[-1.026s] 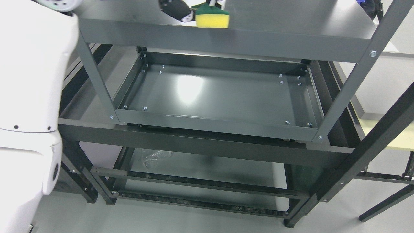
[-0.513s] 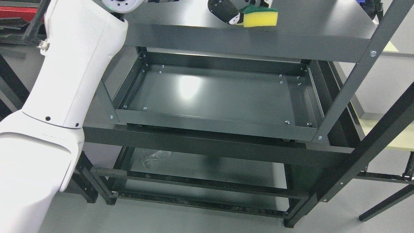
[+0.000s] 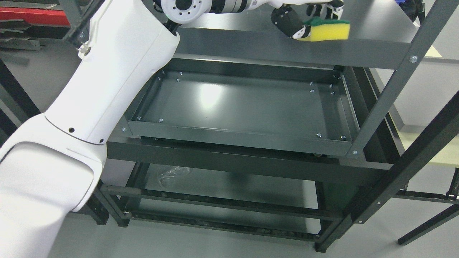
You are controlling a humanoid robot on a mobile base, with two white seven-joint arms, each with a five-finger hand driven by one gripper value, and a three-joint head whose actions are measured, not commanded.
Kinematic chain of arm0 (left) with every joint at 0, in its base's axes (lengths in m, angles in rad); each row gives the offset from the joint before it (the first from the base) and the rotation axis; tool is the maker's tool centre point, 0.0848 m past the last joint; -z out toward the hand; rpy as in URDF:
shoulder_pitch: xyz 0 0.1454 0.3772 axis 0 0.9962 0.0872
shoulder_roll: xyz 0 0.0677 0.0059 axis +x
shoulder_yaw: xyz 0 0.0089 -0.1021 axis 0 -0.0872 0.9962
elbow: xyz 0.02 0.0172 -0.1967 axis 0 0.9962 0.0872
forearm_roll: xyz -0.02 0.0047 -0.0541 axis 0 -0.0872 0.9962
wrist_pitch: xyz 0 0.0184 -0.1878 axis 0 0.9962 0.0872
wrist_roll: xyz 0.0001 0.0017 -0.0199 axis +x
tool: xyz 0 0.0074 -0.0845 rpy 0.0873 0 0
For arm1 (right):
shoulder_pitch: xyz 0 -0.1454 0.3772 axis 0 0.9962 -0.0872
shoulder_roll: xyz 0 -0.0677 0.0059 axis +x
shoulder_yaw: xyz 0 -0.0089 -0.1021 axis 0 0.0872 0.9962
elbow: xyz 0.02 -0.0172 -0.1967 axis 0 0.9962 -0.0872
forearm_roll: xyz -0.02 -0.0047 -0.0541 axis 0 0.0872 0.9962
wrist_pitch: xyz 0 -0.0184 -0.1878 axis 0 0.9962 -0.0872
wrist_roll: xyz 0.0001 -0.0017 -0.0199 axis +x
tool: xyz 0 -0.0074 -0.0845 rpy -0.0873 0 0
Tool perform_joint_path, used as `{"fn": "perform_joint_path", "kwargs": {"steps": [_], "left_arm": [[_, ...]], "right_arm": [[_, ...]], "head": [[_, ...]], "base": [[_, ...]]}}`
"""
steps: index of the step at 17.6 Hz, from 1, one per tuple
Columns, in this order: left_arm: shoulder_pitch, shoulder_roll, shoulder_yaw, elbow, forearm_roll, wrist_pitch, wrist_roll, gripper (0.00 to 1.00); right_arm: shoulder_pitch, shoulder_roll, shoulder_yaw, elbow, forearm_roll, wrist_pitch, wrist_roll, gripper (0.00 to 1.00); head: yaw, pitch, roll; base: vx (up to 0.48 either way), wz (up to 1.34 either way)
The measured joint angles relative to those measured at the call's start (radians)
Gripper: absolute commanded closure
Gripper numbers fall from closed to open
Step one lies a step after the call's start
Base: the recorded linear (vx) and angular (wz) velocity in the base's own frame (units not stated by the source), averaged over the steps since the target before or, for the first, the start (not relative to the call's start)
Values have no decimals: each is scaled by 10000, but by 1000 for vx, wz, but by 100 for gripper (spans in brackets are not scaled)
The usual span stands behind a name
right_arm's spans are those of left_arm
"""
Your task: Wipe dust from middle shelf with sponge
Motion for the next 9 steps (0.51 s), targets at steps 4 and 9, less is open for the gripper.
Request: {"fn": "perform_joint_path", "kwargs": {"steps": [4,9], "left_arm": [[20,-77,-135,-575,1941,44,127,97],[1310,-131,-219,-1424,4127,64,307,99]], "right_arm": [[-2,0,0,0,0,0,0,0],[-6,0,0,0,0,0,0,0]], "head": [[0,0,0],[0,0,0]], "base": [[0,0],[0,0]]}}
